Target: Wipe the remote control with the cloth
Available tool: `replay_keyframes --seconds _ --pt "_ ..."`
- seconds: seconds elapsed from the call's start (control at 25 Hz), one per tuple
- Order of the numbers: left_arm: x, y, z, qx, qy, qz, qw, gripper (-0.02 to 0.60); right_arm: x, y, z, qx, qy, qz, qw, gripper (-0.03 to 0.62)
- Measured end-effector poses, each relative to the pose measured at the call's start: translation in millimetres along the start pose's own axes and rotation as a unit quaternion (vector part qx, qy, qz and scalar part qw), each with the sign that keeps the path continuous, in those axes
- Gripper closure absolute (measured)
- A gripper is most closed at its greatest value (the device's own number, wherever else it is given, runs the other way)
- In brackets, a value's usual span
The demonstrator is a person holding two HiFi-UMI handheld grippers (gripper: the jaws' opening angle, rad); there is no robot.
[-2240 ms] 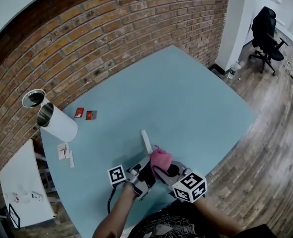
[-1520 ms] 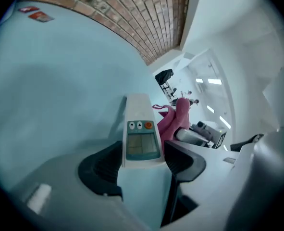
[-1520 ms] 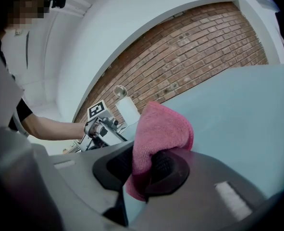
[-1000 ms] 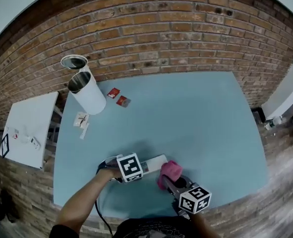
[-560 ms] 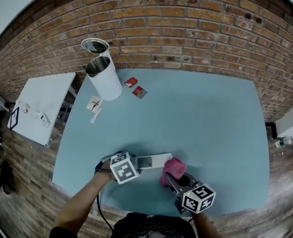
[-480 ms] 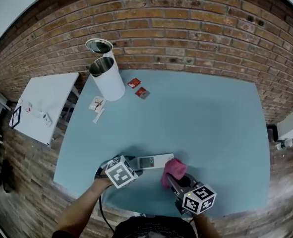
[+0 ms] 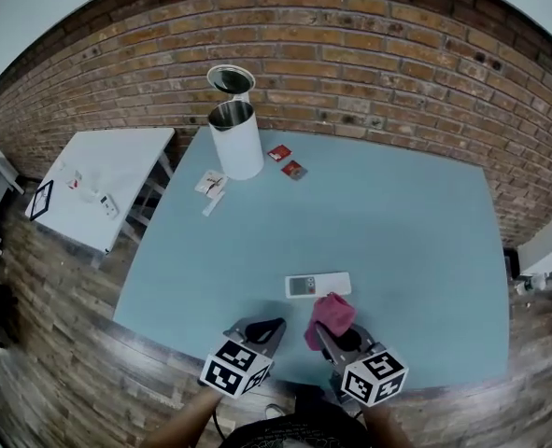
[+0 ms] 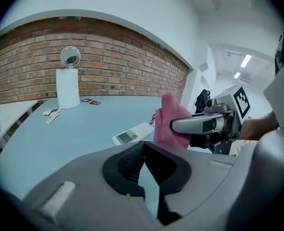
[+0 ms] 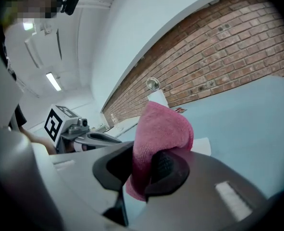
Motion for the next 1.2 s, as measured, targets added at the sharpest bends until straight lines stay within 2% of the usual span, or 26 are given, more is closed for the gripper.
replay_keyframes --seconds 0.16,0.36,0.76,1.2 --pt "-19 21 -12 -0.060 0.028 0.012 0.9977 0.581 33 11 -5 0.001 0.023 -0.021 1.000 0.531" --pt "-47 37 -28 -0.088 0.025 0.008 0.9958 0.583 63 31 -13 0.008 0.048 -0.057 0.997 0.533" --pt "-72 54 -56 -0.102 0.035 0.007 0.9941 0.583 98 63 -27 0.014 0.078 -0.095 0.992 0.533" --pt "-87 64 -71 -0.108 0.025 0.001 0.9938 0.584 116 78 -39 0.019 0.086 -0.105 0.991 0.533"
Point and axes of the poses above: the fingertips, and each gripper's own axes: y backward along the fingers, x to its left, z out of its top, the point moved 8 cm from there along y, backward along the fingers, and after that the axes turned 8 degrees about y, right-handed, at the moved point
